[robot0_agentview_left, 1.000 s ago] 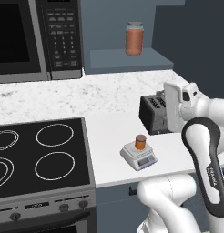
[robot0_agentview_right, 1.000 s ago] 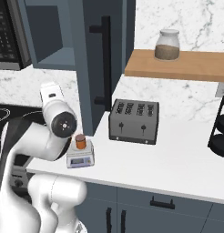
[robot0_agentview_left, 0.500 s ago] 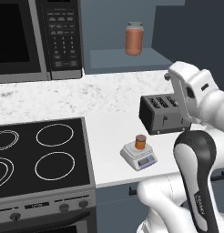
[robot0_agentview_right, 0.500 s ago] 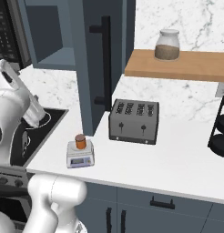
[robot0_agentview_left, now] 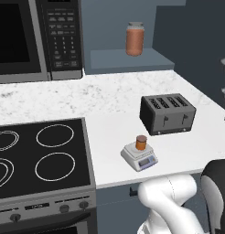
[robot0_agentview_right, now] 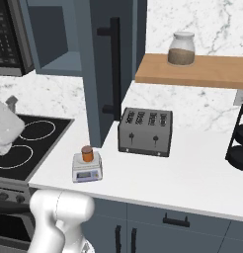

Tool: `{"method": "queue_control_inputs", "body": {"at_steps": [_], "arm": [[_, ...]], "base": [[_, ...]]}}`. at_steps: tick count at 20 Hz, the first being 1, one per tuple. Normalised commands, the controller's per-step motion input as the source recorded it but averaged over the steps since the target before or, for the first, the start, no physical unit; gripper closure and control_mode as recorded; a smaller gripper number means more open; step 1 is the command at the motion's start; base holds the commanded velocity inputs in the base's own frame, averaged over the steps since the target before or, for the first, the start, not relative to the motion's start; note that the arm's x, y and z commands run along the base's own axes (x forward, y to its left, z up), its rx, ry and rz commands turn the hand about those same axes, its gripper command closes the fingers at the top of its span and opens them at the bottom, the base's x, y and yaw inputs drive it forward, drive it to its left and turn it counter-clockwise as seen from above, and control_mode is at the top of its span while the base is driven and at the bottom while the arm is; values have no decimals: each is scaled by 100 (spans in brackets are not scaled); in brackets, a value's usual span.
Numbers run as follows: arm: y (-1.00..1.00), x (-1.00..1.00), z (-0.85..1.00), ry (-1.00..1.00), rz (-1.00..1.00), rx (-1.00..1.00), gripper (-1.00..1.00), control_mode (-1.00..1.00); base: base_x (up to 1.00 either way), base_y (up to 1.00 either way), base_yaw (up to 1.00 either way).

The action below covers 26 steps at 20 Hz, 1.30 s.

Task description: Pick the jam and place it on the digital scale for weighing, and close the cabinet.

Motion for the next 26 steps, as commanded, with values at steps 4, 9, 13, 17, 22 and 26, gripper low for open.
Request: {"method": "queue_control_inputs", "body": {"at_steps": [4,9,13,17,22,26], "arm": [[-19,-100,-82,-73,-10,20,-100,-100],[-94,-31,-100,-49,-4,43,-100,-100],[-100,0,-100,-53,10,38,-100,-100],[-90,64,-100,-51,20,21,-100,-100],[-54,100,-100,-59,24,15,-100,-100],[-39,100,-100,-52,24,12,-100,-100]], "base": [[0,0,0],[0,0,0],[0,0,0],[0,0,0],[0,0,0],[0,0,0]]}}
